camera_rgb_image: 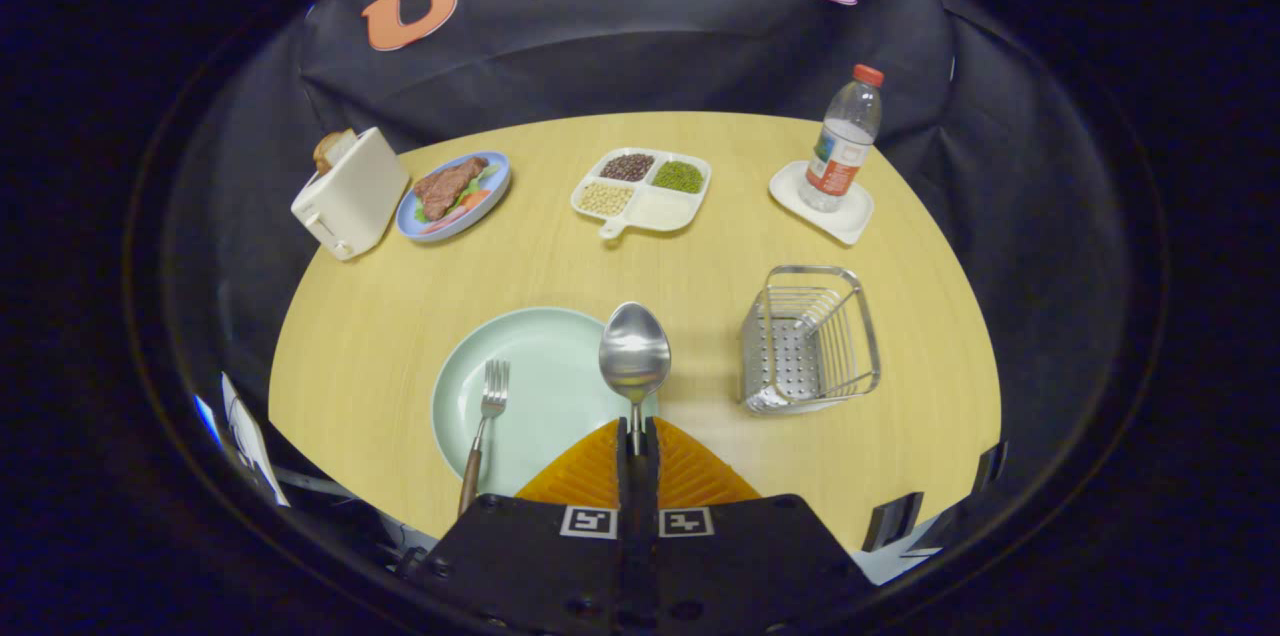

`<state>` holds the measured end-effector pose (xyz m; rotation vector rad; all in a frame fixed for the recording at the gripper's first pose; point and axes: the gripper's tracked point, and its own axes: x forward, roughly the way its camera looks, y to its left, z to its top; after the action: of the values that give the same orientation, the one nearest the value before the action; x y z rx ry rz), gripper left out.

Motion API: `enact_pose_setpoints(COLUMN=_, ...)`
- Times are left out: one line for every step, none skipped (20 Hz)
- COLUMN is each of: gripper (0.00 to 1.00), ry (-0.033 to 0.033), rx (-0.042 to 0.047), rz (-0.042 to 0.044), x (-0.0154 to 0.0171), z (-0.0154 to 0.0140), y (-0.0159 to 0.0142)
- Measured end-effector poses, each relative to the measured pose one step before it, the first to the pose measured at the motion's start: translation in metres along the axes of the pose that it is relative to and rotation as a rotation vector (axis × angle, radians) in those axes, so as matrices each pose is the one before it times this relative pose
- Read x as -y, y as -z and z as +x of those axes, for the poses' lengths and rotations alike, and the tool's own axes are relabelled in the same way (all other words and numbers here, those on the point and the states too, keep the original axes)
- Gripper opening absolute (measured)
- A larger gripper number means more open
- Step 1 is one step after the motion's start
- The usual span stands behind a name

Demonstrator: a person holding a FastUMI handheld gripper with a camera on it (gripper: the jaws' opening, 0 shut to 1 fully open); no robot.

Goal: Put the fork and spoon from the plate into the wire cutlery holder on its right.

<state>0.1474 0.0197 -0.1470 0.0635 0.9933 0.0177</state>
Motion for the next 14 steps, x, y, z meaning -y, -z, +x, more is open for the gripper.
enact_pose_setpoints(gripper=0.0, ry=0.00557, rx=0.01112, rz=0.01278, x=0.01163, z=-0.0042, y=-0.00531)
enact_pose_setpoints(gripper=0.0, ry=0.0058, rx=0.00958, rz=0.01391, x=0.01141, z=-0.00418, y=-0.00428)
enact_pose_setpoints(gripper=0.01, ry=0.00643, rx=0.0065, rz=0.0142, x=0.01159, z=-0.00269, y=-0.00476)
enact_pose_setpoints(gripper=0.01, ry=0.00578, rx=0.00519, rz=0.01531, x=0.01075, z=-0.00225, y=-0.00274)
enact_pose_setpoints(gripper=0.01, ry=0.00629, rx=0.00343, rz=0.01093, x=0.01005, z=-0.00116, y=-0.00397)
enact_pose_setpoints(gripper=0.01, ry=0.0054, rx=0.00466, rz=0.01047, x=0.00923, z=0.00078, y=-0.00296)
enact_pose_setpoints(gripper=0.01, ry=0.00564, rx=0.00137, rz=0.01024, x=0.00803, z=0.00133, y=-0.00333)
enact_pose_setpoints(gripper=0.0, ry=0.00254, rx=-0.00029, rz=0.00829, x=0.00614, z=0.00153, y=-0.00056)
enact_pose_setpoints(gripper=0.0, ry=0.00025, rx=0.00002, rz=0.00928, x=0.00447, z=0.0028, y=-0.00209)
enact_pose_setpoints(gripper=0.01, ry=-0.00217, rx=-0.00179, rz=0.0077, x=0.00232, z=0.00259, y=-0.00002)
enact_pose_setpoints(gripper=0.01, ry=-0.00219, rx=-0.00235, rz=0.00461, x=0.00145, z=0.00166, y=-0.00088)
enact_pose_setpoints(gripper=0.0, ry=-0.00011, rx=-0.00019, rz=0.00145, x=0.00238, z=0.00433, y=0.00006)
enact_pose_setpoints(gripper=0.01, ry=-0.00253, rx=0.00129, rz=0.00216, x=0.00083, z=0.00336, y=-0.00181)
enact_pose_setpoints(gripper=0.01, ry=0.00146, rx=0.00353, rz=-0.00114, x=-0.00045, z=0.00204, y=0.00043)
